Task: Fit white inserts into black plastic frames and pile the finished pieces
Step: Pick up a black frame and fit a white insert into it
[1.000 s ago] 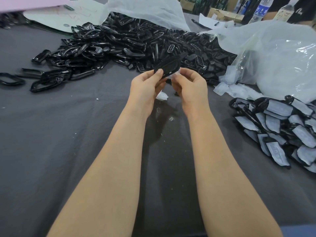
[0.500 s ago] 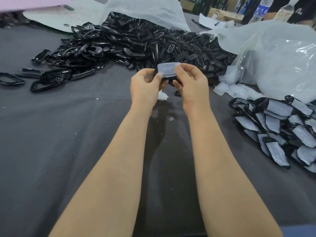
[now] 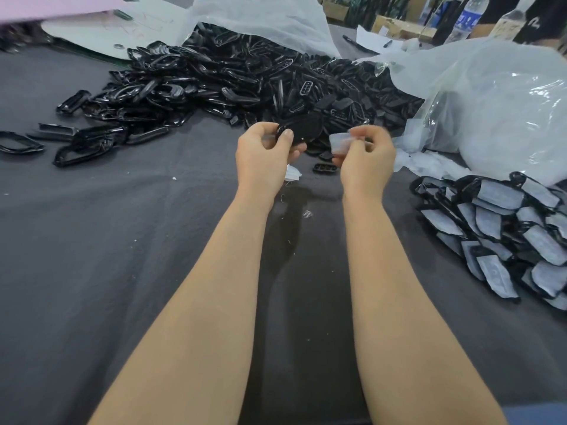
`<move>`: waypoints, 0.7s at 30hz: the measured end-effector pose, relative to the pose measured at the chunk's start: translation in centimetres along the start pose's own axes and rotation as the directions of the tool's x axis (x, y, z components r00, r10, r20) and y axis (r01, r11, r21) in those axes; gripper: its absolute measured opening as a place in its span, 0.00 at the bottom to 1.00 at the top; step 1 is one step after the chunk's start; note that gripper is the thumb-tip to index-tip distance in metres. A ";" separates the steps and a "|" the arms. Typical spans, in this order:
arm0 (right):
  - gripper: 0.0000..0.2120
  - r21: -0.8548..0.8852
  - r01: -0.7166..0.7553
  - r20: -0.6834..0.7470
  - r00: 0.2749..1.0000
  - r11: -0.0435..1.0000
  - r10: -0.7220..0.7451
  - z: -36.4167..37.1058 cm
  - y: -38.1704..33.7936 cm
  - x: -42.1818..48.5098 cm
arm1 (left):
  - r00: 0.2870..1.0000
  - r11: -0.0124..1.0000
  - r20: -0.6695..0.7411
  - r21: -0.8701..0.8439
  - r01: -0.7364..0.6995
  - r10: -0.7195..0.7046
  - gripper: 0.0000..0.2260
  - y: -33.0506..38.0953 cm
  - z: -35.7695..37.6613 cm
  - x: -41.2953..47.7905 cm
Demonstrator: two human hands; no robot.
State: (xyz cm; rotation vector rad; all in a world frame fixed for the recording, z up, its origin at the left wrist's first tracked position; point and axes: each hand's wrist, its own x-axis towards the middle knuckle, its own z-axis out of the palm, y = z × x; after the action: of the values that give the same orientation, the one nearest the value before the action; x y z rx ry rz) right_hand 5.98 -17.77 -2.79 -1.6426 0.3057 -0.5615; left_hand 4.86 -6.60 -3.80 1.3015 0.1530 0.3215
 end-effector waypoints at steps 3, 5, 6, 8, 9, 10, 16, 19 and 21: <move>0.11 -0.113 0.031 0.138 0.990 0.993 -0.016 0.7 -0.3 -0.4 | 1.000 1.000 0.003 0.019 -0.022 0.022 0.07 0.2 0.0 -0.1; 0.07 -0.108 0.034 0.212 0.977 0.994 -0.010 1.0 -0.4 -0.6 | 0.999 0.997 0.016 0.063 -0.033 0.032 0.05 0.1 0.0 -0.1; 0.07 -0.117 0.048 0.237 0.971 0.992 -0.019 1.0 -0.4 -0.7 | 0.999 0.996 0.029 0.081 -0.036 0.034 0.03 0.1 0.0 -0.1; 0.06 -0.144 0.086 0.257 0.965 0.986 -0.046 1.0 -0.3 -0.7 | 0.998 0.993 0.043 0.112 -0.045 0.040 0.03 0.0 0.0 -0.2; 0.06 -0.155 0.105 0.260 0.964 0.982 -0.062 1.0 -0.3 -0.7 | 0.998 0.990 0.044 0.127 -0.054 0.049 0.05 0.1 0.0 -0.2; 0.07 -0.162 0.123 0.263 0.962 0.979 -0.077 0.9 -0.2 -0.6 | 0.997 0.989 0.043 0.137 -0.061 0.056 0.06 0.1 0.0 -0.3; 0.07 -0.265 0.159 0.245 0.965 0.951 -0.093 0.8 -0.2 -0.5 | 0.990 0.955 0.053 0.261 -0.139 0.130 0.08 0.1 0.0 -0.6; 0.09 -0.266 0.148 0.232 0.969 0.953 -0.086 0.9 -0.1 -0.7 | 0.989 0.945 0.058 0.290 -0.149 0.138 0.06 0.1 0.0 -0.5; 0.10 -0.246 0.153 0.222 0.970 0.957 -0.098 1.1 -0.2 -0.9 | 0.991 0.949 0.043 0.284 -0.137 0.130 0.08 0.1 0.0 -0.4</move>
State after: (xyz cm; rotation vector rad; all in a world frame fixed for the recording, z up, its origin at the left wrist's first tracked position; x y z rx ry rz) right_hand 5.78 -16.40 -2.80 -1.9709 0.1241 -0.4526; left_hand 4.50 -6.69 -3.75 1.6074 0.0933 0.4103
